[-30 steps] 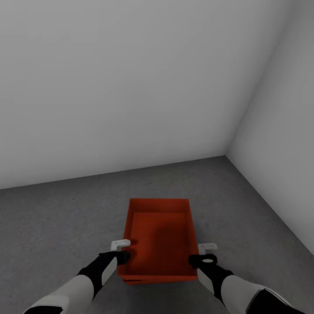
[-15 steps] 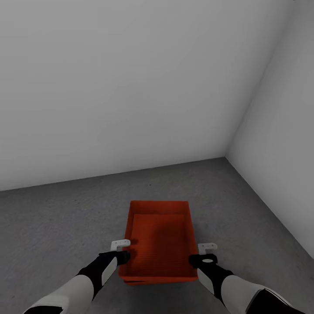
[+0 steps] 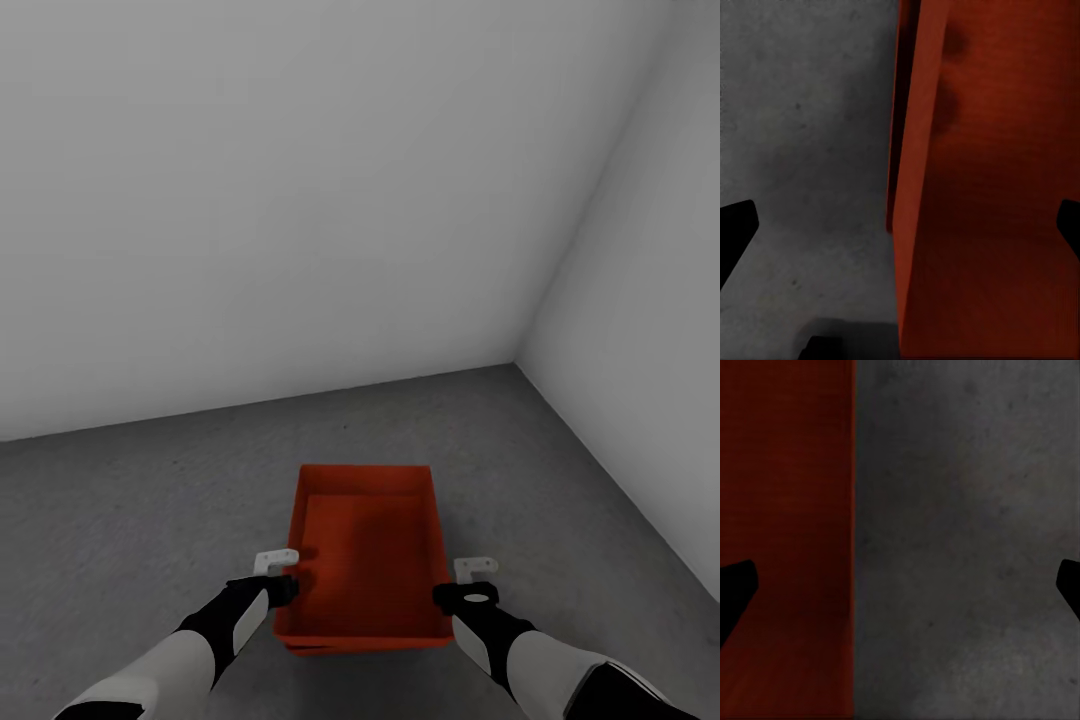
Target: Move the two storage containers from the living room to the garage. In the garage, place one container on the floor and stack the other container on top of it (either order is fine).
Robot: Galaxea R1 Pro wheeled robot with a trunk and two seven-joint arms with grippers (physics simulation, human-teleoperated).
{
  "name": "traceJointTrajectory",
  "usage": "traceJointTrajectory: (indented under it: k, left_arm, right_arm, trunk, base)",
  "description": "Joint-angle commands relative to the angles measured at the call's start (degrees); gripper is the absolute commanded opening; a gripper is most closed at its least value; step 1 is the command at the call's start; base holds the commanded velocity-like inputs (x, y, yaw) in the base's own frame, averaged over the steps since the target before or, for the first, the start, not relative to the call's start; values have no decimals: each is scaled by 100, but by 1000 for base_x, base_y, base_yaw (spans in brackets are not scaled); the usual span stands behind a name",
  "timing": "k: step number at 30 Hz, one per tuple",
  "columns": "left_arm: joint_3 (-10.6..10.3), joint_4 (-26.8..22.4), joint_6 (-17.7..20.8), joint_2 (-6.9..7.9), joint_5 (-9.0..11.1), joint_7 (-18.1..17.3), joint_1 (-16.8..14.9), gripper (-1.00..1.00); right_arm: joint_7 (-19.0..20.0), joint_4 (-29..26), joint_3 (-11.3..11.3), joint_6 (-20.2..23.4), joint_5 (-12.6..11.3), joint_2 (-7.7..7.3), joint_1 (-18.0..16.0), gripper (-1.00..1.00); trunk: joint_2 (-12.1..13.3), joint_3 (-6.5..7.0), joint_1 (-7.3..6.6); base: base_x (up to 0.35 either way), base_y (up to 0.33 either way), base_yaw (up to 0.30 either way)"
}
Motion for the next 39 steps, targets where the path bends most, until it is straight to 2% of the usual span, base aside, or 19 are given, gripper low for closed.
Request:
traceJointTrajectory:
  k: [1,39]
  left_arm:
    - [-5,-13,30,0,59,29,0,100]
    - [-13,-13,30,0,59,29,0,100]
  right_arm:
    - [-25,-2,48,2,-51,0,-2,100]
    - [-23,1,40,30,-51,-2,-2,100]
  trunk:
    - [40,15,-23]
    - [1564,697,-858]
  base:
    - [0,0,0]
    - [0,0,0]
